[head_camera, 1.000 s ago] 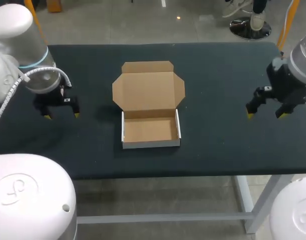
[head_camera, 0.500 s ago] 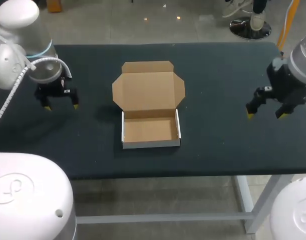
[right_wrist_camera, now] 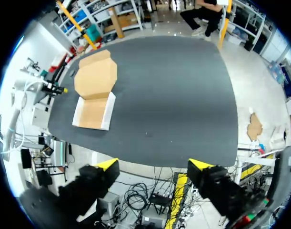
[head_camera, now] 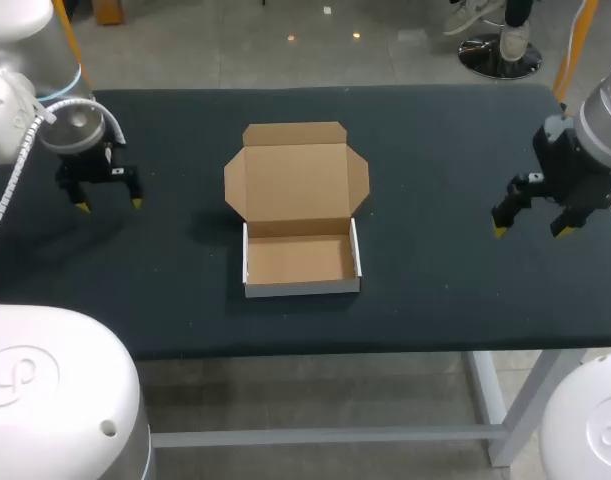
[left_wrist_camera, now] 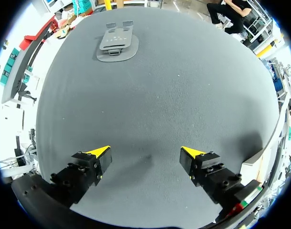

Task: Assemble the packaging by folding the flat box into shape, placing the metal phone stand inside, and closing the box properly

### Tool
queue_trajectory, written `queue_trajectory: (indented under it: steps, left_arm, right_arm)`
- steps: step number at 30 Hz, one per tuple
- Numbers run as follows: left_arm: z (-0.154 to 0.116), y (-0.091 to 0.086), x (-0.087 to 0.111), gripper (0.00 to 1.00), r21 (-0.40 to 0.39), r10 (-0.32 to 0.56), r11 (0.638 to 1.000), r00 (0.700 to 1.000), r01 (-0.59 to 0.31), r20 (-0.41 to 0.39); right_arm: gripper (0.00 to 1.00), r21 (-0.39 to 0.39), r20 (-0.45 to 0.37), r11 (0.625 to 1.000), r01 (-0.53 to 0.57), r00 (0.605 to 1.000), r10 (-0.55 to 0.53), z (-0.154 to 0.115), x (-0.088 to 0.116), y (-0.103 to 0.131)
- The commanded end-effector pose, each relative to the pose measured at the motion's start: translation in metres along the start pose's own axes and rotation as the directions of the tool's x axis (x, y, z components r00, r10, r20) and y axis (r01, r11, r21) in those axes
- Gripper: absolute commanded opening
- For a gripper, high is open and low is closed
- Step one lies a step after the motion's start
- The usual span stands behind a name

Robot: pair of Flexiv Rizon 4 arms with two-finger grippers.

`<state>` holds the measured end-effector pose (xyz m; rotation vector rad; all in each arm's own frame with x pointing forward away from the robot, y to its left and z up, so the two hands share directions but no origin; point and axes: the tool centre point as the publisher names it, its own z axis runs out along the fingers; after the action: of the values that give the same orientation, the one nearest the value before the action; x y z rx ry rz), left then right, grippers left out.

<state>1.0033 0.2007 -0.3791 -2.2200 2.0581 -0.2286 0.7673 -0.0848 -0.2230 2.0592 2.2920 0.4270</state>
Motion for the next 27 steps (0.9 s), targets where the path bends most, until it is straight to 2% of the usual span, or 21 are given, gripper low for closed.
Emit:
queue_trajectory:
  steps: [1, 18, 27]
  left_arm:
    - [0.007, -0.013, -0.005, 1.00, -0.020, -0.001, 1.000, 1.000, 0.001, -0.005]
    - [0.022, -0.052, -0.024, 1.00, -0.062, -0.004, 0.998, 1.000, 0.004, 0.002]
    - [0.024, -0.066, -0.029, 1.00, -0.070, 0.004, 0.998, 1.000, -0.004, 0.000]
  right_arm:
    - [1.00, 0.005, 0.002, 1.000, 0.000, 1.000, 0.000, -0.003, 0.001, 0.000]
    - [1.00, 0.005, 0.002, 1.000, 0.000, 1.000, 0.000, -0.003, 0.001, 0.000]
    - [1.00, 0.005, 0.002, 1.000, 0.000, 1.000, 0.000, -0.003, 0.001, 0.000]
